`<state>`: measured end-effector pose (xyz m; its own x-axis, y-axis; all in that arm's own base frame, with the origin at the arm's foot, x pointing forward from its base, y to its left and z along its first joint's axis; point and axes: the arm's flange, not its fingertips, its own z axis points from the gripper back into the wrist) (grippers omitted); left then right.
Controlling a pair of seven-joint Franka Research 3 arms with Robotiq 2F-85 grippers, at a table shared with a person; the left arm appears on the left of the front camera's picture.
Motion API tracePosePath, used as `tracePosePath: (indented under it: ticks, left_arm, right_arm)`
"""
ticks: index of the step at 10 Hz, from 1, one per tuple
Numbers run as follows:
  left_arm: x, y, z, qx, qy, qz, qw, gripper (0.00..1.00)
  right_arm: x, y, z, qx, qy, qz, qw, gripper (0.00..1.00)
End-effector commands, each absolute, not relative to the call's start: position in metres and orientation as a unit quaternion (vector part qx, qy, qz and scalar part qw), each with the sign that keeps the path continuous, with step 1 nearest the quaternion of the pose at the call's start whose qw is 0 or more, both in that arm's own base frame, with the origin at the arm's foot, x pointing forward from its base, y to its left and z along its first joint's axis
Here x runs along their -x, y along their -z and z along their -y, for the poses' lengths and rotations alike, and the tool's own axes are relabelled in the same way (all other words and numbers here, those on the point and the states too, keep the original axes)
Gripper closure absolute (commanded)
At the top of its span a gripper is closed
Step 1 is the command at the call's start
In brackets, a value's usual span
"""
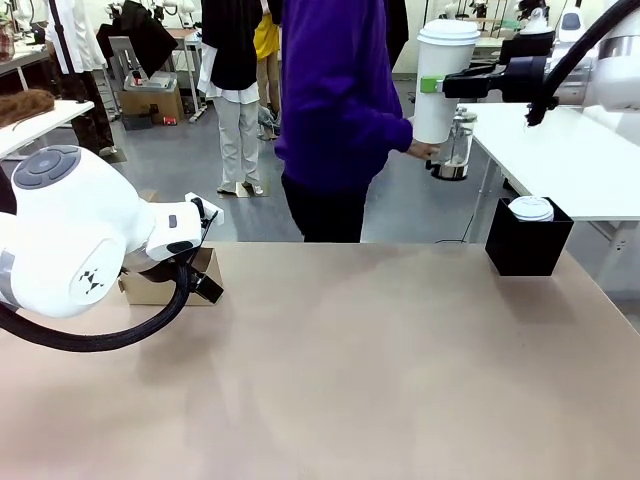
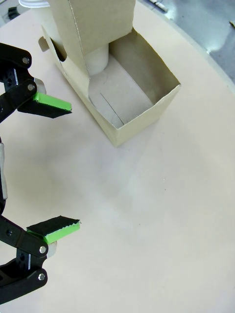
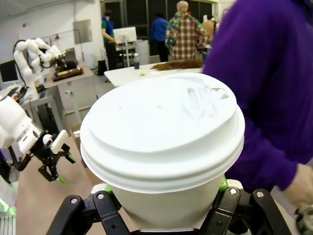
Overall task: Pour a drink into a cup and package it in a carrier.
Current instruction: Position the Cup Carrier in the center of the table.
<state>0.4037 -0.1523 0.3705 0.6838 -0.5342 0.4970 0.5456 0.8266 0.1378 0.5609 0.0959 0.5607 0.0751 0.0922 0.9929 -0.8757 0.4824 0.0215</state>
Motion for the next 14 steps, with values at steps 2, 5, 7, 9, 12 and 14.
tracePosePath:
  ticks: [2, 5, 7, 9, 12, 14]
  left_arm:
    - [-0.404, -0.371, 0.152, 0.012, 0.294, 0.268, 0.918, 0.00]
    - [-0.404, -0.370, 0.152, 0.011, 0.294, 0.267, 0.917, 0.00]
    - [-0.404, -0.417, 0.129, 0.023, 0.273, 0.261, 0.925, 0.00]
    - [-0.393, -0.465, 0.136, 0.046, 0.243, 0.257, 0.934, 0.00]
    - [-0.387, -0.556, 0.150, 0.040, 0.197, 0.245, 0.948, 0.00]
    - [-0.401, -0.590, 0.155, 0.033, 0.167, 0.234, 0.957, 0.00]
  right_arm:
    - [-0.559, -0.566, -0.096, -0.343, -0.376, 0.570, 0.645, 0.20]
    - [-0.559, -0.566, -0.096, -0.343, -0.376, 0.570, 0.645, 0.20]
    - [-0.559, -0.566, -0.096, -0.343, -0.376, 0.570, 0.645, 0.20]
    - [-0.559, -0.566, -0.096, -0.343, -0.376, 0.570, 0.645, 0.20]
    - [-0.559, -0.566, -0.096, -0.343, -0.376, 0.570, 0.645, 0.20]
    - [-0.559, -0.566, -0.096, -0.343, -0.376, 0.570, 0.645, 0.20]
